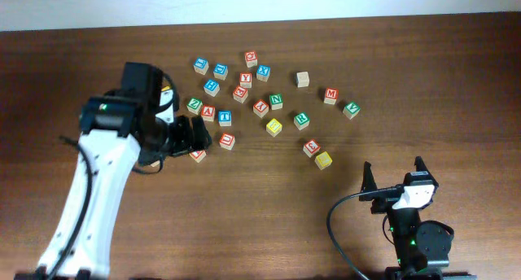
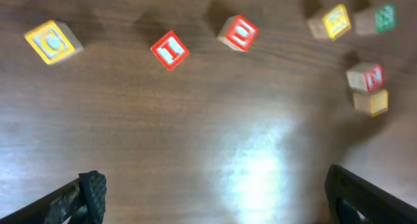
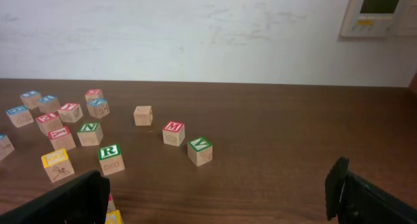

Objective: Spell out ICRA

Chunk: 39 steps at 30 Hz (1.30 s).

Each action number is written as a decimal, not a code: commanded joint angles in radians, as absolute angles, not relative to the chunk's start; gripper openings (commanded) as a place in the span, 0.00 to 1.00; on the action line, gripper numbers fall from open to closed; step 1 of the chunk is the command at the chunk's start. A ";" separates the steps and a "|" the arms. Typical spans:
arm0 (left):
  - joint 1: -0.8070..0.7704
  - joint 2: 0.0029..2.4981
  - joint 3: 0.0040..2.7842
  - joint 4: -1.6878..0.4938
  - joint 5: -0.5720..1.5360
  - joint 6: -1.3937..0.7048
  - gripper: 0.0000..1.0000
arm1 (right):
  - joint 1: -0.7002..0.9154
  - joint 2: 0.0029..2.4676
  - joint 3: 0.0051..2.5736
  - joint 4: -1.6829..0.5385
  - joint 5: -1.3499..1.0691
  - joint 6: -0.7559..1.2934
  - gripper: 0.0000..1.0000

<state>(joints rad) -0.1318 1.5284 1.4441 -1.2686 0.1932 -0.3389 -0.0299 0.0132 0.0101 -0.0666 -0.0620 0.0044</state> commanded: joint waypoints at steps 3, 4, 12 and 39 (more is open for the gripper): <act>-0.136 1.694 1.456 -1.172 0.193 -0.595 0.99 | -0.026 0.009 0.006 -0.071 -0.074 0.015 0.98; -0.136 1.715 1.456 -1.146 0.179 -0.605 0.89 | -0.026 0.009 0.006 -0.071 -0.074 0.015 0.98; -0.159 1.907 1.455 -1.140 0.025 -0.894 0.89 | -0.026 0.009 0.006 -0.071 -0.074 0.015 0.98; -0.157 2.067 1.435 -1.047 0.053 -0.731 0.56 | -0.026 0.009 0.006 -0.071 -0.074 0.015 0.98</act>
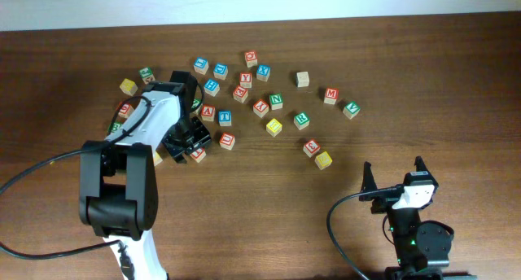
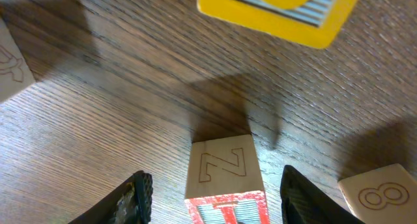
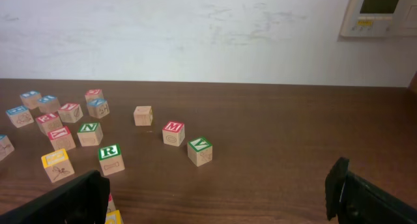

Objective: Spell out ICRA

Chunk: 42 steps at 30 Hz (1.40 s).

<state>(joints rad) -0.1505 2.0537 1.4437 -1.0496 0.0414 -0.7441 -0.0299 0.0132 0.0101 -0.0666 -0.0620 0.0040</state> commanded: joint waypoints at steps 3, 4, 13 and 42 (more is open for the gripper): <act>-0.162 2.067 1.419 -1.027 0.052 -0.730 0.55 | -0.026 0.009 0.006 -0.071 -0.074 0.015 0.98; -0.162 2.067 1.404 -1.007 0.052 -0.731 0.53 | -0.026 0.009 0.006 -0.071 -0.074 0.015 0.98; -0.161 2.067 1.380 -0.973 0.030 -0.727 0.49 | -0.026 0.009 0.006 -0.071 -0.074 0.015 0.98; -0.161 2.066 1.385 -1.000 0.038 -0.701 0.47 | -0.026 0.009 0.006 -0.071 -0.074 0.015 0.98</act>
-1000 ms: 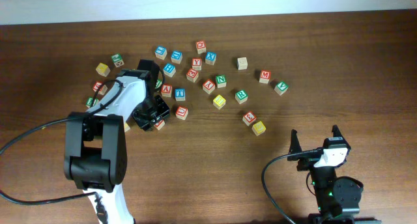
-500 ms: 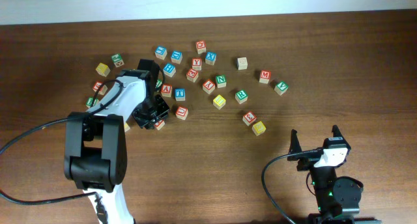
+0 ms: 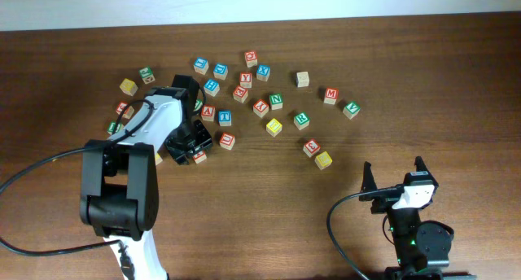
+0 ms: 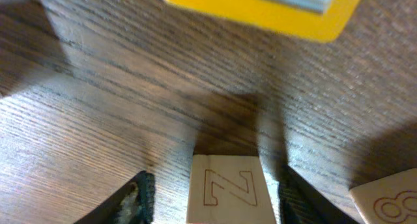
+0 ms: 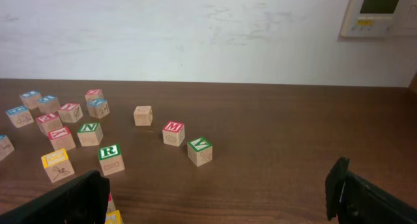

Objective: Spell out ICRA

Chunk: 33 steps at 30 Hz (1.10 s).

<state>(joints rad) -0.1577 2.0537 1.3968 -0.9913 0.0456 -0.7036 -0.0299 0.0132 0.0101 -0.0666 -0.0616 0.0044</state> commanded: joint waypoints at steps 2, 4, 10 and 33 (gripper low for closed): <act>-0.161 2.066 1.385 -1.000 0.038 -0.701 0.41 | -0.026 0.009 0.006 -0.071 -0.074 0.015 0.98; -0.161 2.066 1.385 -1.000 0.038 -0.701 0.37 | -0.026 0.009 0.006 -0.071 -0.074 0.015 0.98; -0.142 2.066 1.385 -1.005 0.046 -0.701 0.30 | -0.026 0.009 0.006 -0.071 -0.074 0.015 0.98; -0.348 1.755 1.529 -1.353 0.191 -0.464 0.27 | -0.026 0.009 0.006 -0.071 -0.074 0.015 0.98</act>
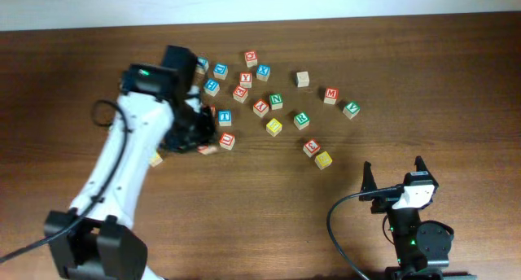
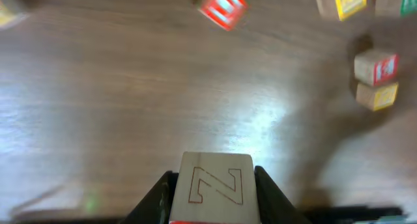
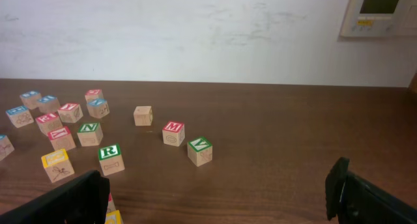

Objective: Spell out ICRA

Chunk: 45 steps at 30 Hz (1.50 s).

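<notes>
My left gripper [image 2: 212,193] is shut on a wooden block [image 2: 212,185] with a Z outlined on its side and a red edge at its bottom. It hangs above bare wood. From overhead the left gripper [image 1: 198,140] hovers left of the red U block [image 1: 227,139], and the held block [image 1: 208,149] shows red. The green R block [image 3: 109,157] stands in the scatter right of it. My right gripper [image 3: 215,198] is open over the table near the front, far from the blocks.
Several letter blocks lie scattered across the far middle of the table [image 1: 391,85]. A yellow block [image 1: 155,159] lies just left of the left gripper. A red block [image 2: 376,66] and a yellow one [image 2: 374,94] sit together at the right.
My left gripper was low at the table with its fingers either side of the Z-sided block. Now it is shut on that block and holds it high above the wood. The right arm is unchanged.
First my left gripper hung open above the table with a red I block and a U block ahead. Then it was down low with the Z-sided, red-faced block between its fingers. It stayed there, and now holds that block lifted.
</notes>
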Each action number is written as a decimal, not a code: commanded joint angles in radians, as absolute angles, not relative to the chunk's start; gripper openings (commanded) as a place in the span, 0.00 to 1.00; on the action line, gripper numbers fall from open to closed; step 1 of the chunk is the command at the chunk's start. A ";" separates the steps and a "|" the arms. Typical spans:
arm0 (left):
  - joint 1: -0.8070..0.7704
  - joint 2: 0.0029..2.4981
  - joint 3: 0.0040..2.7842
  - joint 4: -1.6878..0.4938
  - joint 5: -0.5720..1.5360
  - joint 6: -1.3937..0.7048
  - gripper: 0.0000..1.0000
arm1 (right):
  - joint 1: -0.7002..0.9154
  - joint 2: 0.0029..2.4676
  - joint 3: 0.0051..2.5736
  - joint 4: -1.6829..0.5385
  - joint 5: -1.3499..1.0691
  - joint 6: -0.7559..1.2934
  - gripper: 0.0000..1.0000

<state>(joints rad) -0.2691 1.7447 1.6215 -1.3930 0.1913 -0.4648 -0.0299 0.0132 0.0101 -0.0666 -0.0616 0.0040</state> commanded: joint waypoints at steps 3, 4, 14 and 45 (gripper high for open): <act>-0.464 1.755 1.345 -1.212 0.184 -0.556 0.27 | -0.026 0.009 0.006 -0.071 -0.074 0.015 0.98; -0.493 1.755 1.279 -1.143 0.183 -0.577 0.25 | -0.026 0.009 0.006 -0.071 -0.074 0.015 0.98; -0.564 1.756 1.083 -0.820 0.117 -0.663 0.26 | -0.026 0.009 0.006 -0.071 -0.074 0.015 0.98; -0.601 1.859 1.101 -0.797 -0.023 -0.596 0.29 | -0.026 0.009 0.006 -0.071 -0.074 0.015 0.98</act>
<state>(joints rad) -0.6216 1.8416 1.0893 -0.7963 -0.0120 -0.6731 -0.0299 0.0132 0.0101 -0.0666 -0.0616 0.0040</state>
